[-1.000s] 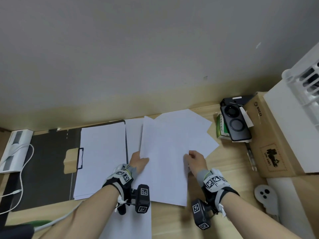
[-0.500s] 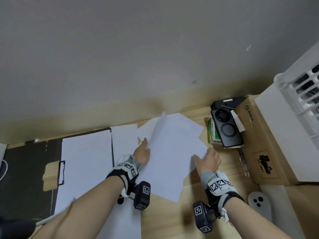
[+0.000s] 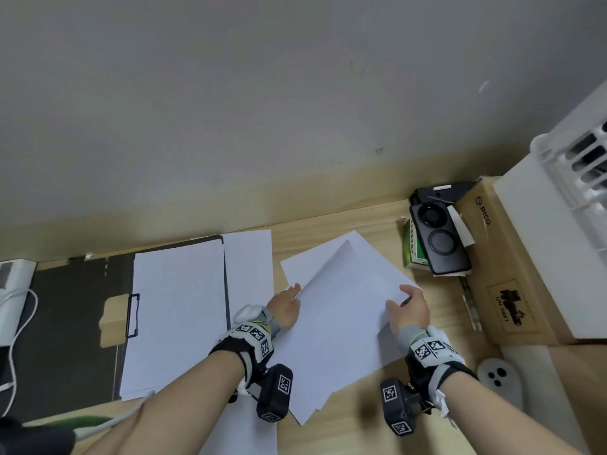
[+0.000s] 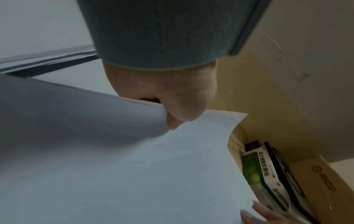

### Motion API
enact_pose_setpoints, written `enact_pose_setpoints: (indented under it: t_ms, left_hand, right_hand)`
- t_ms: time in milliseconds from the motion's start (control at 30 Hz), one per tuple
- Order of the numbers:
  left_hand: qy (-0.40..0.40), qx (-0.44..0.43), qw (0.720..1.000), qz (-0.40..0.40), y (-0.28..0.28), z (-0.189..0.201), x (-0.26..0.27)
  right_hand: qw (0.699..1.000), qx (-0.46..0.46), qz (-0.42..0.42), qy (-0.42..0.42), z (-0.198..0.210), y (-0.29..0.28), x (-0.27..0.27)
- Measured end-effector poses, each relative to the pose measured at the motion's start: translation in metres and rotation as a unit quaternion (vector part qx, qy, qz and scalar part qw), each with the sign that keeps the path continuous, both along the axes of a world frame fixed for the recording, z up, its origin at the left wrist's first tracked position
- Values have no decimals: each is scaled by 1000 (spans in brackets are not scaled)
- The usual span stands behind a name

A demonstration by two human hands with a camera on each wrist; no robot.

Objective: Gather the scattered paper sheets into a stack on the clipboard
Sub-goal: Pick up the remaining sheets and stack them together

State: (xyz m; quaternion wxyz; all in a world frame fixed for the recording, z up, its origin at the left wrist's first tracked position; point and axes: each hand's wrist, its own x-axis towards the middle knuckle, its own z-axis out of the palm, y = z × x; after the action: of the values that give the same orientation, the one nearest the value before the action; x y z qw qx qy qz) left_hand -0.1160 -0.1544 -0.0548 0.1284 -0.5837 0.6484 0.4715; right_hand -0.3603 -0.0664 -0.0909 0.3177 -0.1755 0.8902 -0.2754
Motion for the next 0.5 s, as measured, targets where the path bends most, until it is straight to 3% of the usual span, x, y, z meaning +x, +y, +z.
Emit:
enact_pose_setpoints:
  t_ms: [100,200,300,500]
  left_hand:
    - [67,25,993,89,3,3,7]
    - [96,-24,981,165,2,5,19]
    - [74,-92,968,220,0,9,41]
    - [81,-101,940,314,-7,11,78]
  right_hand:
    - [998,-58,-29,11,6,10,-2]
    - [994,-93,-48,10,10,13,-2]
    - [994,-89,-56,1,15,12,-3]
    - [994,-81,65,-38,16,9,2]
